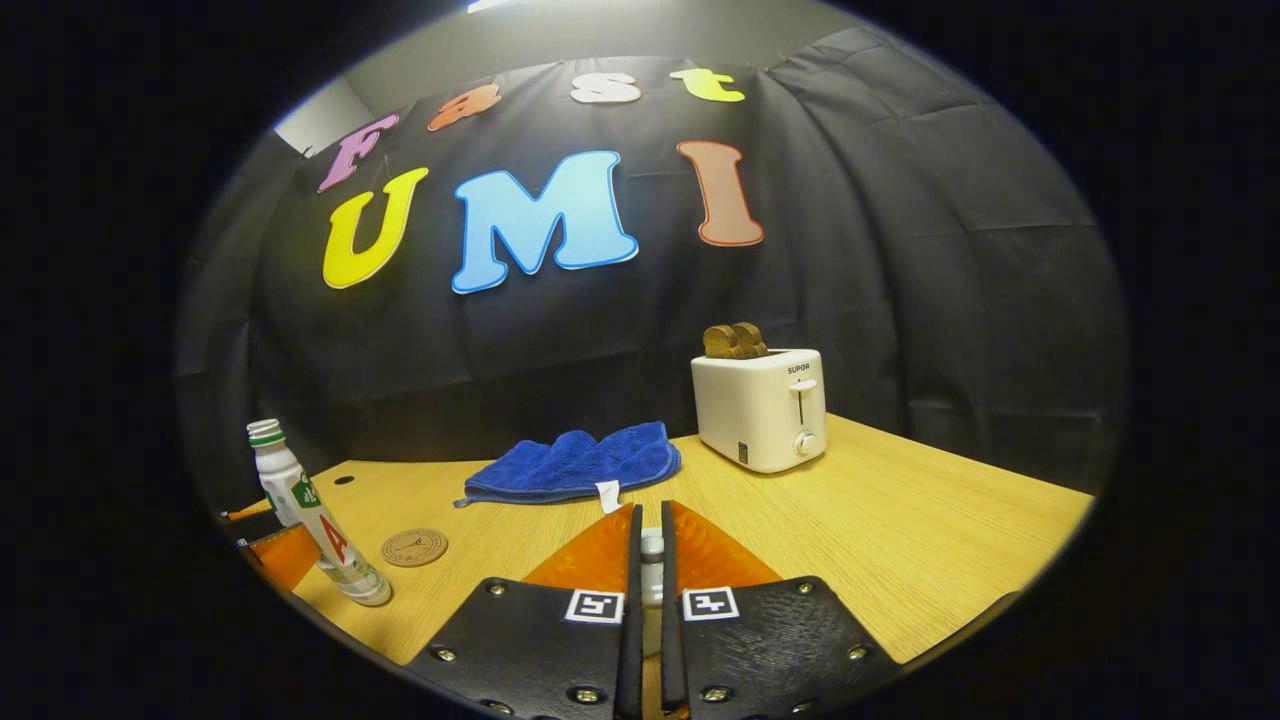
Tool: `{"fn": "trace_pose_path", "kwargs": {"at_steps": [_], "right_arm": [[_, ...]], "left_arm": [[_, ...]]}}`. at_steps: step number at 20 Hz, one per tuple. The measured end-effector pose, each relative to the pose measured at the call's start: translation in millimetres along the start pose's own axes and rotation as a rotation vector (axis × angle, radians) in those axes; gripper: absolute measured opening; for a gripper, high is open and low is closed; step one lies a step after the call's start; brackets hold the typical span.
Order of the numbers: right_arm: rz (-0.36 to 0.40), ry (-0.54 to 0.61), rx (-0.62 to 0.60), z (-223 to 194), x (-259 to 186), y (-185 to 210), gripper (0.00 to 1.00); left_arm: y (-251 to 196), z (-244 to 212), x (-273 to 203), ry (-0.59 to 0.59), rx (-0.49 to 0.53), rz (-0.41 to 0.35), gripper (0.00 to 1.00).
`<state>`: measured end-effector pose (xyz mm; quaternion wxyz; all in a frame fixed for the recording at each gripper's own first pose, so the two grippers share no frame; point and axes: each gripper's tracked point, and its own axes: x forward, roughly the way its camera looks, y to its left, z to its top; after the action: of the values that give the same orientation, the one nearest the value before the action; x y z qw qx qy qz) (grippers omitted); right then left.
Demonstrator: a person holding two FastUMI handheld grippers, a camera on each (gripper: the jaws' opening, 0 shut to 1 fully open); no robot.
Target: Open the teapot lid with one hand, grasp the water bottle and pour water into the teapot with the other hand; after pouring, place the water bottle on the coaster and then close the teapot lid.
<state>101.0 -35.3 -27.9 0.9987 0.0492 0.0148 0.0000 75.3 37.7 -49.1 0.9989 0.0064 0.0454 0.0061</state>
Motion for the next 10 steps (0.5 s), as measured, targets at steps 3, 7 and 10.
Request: {"fn": "trace_pose_path", "kwargs": {"at_steps": [3, 7, 10], "right_arm": [[-0.002, 0.000, 0.005, -0.6, -1.0, -1.9, 0.07], [0.004, 0.001, 0.010, -0.8, -2.1, -1.0, 0.07], [0.005, -0.001, 0.012, 0.6, -3.5, -2.0, 0.07]], "left_arm": [[7.8, -2.8, 7.8, 0.007, -0.003, 0.024, 0.96], [16.6, -8.4, 21.8, 0.025, 0.024, 0.051, 0.88], [19.2, -13.4, 30.9, 0.040, 0.035, 0.056, 0.92]]}}
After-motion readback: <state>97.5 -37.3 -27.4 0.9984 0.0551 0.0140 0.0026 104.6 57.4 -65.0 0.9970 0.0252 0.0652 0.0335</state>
